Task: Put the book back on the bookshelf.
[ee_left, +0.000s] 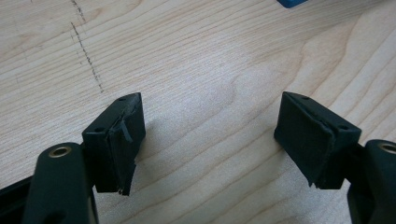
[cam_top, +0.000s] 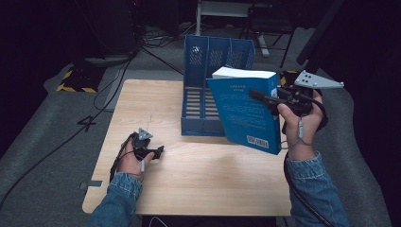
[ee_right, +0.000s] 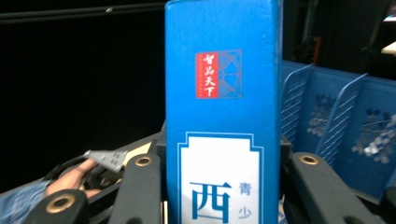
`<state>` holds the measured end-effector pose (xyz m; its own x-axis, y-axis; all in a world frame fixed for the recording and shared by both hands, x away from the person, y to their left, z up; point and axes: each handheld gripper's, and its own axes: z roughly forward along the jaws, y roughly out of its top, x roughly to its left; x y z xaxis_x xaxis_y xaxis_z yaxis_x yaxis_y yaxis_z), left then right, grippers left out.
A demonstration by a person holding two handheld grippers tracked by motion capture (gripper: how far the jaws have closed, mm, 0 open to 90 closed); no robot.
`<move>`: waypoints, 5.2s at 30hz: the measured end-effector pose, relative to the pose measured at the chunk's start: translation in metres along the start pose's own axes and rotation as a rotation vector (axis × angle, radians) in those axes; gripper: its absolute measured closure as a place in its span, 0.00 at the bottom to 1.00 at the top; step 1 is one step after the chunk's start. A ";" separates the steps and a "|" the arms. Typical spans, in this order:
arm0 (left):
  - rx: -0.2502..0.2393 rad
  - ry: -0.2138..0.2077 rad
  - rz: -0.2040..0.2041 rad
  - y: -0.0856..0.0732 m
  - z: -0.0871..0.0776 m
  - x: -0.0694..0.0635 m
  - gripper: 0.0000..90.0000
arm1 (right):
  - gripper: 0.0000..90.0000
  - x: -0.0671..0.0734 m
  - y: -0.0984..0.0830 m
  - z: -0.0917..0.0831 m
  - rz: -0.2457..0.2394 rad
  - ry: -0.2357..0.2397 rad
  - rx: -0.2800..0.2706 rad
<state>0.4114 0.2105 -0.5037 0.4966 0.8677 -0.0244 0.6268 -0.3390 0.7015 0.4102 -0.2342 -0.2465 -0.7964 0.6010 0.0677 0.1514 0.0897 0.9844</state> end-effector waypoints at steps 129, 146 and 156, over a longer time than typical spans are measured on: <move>-0.003 -0.001 0.000 0.005 0.005 0.000 0.27 | 0.65 -0.124 -0.075 0.150 0.138 -0.373 -0.073; -0.006 0.000 0.005 0.005 0.005 0.000 0.28 | 0.51 -0.093 -0.063 0.141 0.124 -0.484 0.144; -0.005 -0.001 0.005 0.005 0.005 0.000 0.27 | 0.68 -0.095 -0.047 0.150 0.134 -0.555 0.252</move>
<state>0.4176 0.2069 -0.5039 0.5003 0.8656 -0.0219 0.6212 -0.3412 0.7055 0.5661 -0.1765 -0.3239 -0.3479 0.9372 0.0265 0.4166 0.1292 0.8999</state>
